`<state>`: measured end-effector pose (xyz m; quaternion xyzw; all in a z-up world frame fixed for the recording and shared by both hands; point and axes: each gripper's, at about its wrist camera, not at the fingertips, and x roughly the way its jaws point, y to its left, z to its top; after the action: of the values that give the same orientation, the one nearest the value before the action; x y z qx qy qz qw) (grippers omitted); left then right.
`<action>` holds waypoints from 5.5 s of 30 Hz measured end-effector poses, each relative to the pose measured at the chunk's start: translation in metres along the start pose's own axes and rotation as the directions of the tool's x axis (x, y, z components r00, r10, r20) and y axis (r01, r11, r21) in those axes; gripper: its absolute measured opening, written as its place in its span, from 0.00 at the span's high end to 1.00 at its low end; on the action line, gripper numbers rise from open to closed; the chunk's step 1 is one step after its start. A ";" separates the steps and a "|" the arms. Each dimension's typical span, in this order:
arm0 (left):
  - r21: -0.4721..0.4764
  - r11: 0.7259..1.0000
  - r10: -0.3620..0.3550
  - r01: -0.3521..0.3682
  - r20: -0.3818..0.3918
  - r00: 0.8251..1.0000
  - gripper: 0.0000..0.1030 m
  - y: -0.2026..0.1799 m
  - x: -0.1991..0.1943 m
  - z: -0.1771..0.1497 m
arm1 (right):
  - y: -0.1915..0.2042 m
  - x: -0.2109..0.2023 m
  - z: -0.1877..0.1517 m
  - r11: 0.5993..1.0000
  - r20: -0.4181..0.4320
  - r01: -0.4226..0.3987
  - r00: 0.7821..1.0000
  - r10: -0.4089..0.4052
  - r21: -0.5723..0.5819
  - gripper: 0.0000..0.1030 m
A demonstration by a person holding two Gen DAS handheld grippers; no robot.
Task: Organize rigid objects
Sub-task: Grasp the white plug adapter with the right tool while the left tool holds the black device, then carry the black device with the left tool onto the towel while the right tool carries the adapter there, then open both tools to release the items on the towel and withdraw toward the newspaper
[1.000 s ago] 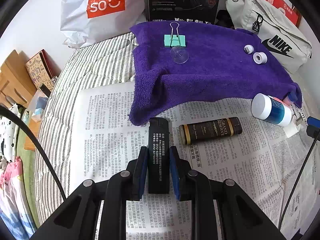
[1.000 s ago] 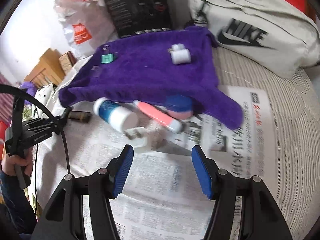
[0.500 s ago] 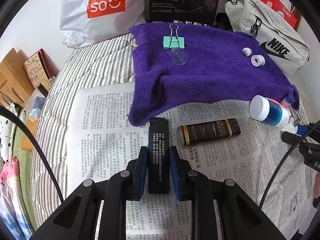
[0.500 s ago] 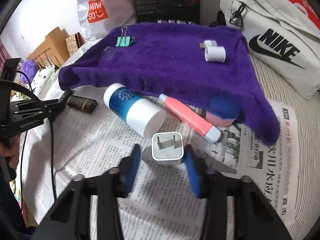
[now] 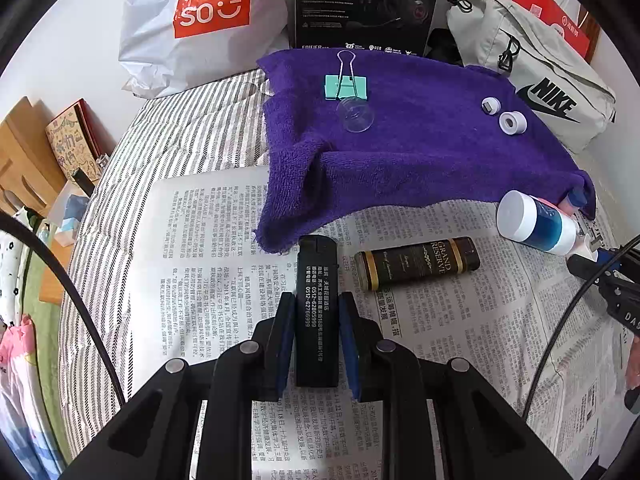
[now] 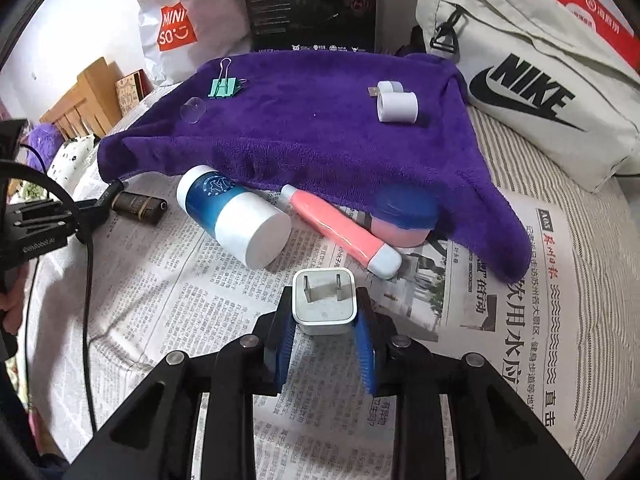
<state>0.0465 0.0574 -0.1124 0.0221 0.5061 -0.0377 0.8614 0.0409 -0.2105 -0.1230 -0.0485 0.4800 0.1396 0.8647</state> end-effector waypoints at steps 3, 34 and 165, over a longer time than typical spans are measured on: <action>-0.007 1.000 -0.017 0.017 0.006 1.000 0.80 0.003 0.000 -0.001 | 0.005 0.000 -0.001 1.000 0.009 0.027 1.000 -0.027 -0.014 0.73; -0.008 0.999 -0.042 0.042 0.021 0.999 0.80 0.002 -0.026 0.006 | -0.016 -0.030 0.014 1.000 0.026 -0.028 0.999 0.028 0.012 0.73; 0.293 0.941 -0.166 0.167 -0.031 0.986 0.44 -0.040 0.013 0.027 | -0.051 -0.038 0.053 0.993 0.043 0.011 0.999 -0.016 0.116 0.51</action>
<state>0.0730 0.0149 -0.1104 0.1072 0.4972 -0.1852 0.8408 0.0798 -0.2555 -0.0657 0.0016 0.4679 0.1067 0.8773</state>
